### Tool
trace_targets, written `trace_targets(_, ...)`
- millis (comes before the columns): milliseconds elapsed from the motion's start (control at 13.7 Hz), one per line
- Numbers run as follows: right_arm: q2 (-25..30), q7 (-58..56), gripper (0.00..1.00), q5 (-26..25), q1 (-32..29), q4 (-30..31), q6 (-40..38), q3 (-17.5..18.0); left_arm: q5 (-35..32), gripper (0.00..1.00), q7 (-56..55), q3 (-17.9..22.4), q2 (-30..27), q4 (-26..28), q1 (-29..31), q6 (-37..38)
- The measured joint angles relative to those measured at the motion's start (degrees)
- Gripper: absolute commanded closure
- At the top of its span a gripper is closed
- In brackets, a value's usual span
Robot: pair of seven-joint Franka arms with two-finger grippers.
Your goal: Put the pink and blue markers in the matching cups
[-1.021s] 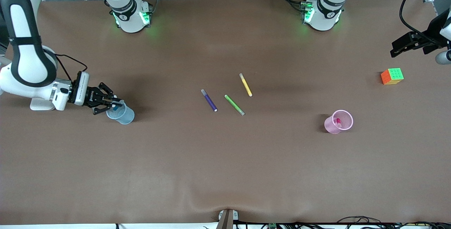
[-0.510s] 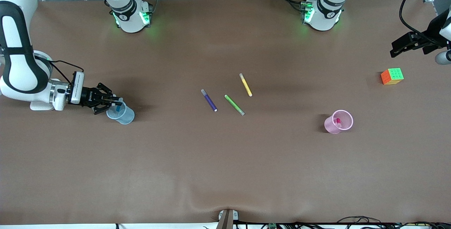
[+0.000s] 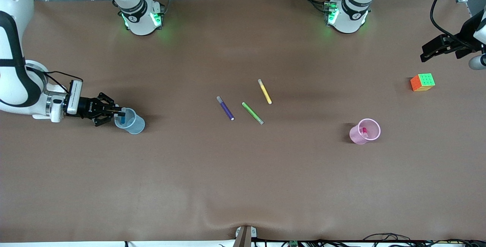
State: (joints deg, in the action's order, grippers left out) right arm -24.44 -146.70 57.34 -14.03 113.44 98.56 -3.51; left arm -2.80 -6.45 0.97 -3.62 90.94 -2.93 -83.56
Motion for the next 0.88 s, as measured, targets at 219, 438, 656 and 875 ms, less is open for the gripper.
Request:
trace_targets(219,-1.6,-0.3,0.0,0.0,0.0,-1.0,-0.3,0.0,0.0,0.0,0.0,0.0,0.0,0.0,0.0,0.0)
trace_targets(438,-1.7,-0.2,0.0,0.1,-0.8,-1.7,-1.9,0.0,0.0,0.0,0.0,0.0,0.0,0.0,0.0,0.0)
trace_targets(656,-1.3,4.7,0.0,0.1,-1.9,-3.7,-3.7,0.0,0.0,0.0,0.0,0.0,0.0,0.0,0.0,0.0)
trace_targets(875,1.5,15.1,0.0,-0.8,-1.8,-6.2,-3.7,0.2,0.0,0.0,0.0,0.0,0.0,0.0,0.0,0.0)
